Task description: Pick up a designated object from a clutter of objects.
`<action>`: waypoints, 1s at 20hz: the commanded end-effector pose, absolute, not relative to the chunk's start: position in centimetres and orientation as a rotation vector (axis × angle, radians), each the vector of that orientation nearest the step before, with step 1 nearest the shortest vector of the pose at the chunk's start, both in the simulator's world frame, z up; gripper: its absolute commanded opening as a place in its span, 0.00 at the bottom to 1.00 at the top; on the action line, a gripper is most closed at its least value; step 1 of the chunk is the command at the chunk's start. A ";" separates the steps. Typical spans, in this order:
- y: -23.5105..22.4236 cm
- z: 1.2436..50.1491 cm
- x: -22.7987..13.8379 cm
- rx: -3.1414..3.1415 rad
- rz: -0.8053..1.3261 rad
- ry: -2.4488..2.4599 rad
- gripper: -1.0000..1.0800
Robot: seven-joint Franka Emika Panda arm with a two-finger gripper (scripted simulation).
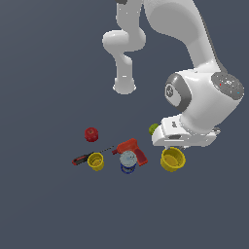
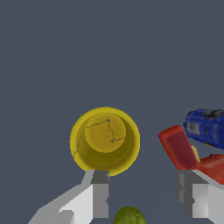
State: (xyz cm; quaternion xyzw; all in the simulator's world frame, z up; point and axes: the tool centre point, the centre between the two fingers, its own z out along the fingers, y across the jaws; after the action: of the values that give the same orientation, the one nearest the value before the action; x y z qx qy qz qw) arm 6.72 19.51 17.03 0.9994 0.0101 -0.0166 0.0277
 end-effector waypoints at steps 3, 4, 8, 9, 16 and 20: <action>22.9 13.8 6.6 3.073 -0.063 0.032 0.62; 23.5 13.2 6.5 3.071 -0.065 0.032 0.62; 25.4 11.3 6.2 3.065 -0.072 0.033 0.62; 25.7 11.0 6.2 3.064 -0.073 0.033 0.62; 26.6 10.2 5.9 3.062 -0.078 0.035 0.62; 26.5 9.5 5.9 3.062 -0.078 0.035 0.62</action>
State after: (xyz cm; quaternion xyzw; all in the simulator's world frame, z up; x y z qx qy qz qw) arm 5.94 26.57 9.84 0.9989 0.0116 -0.0250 0.0391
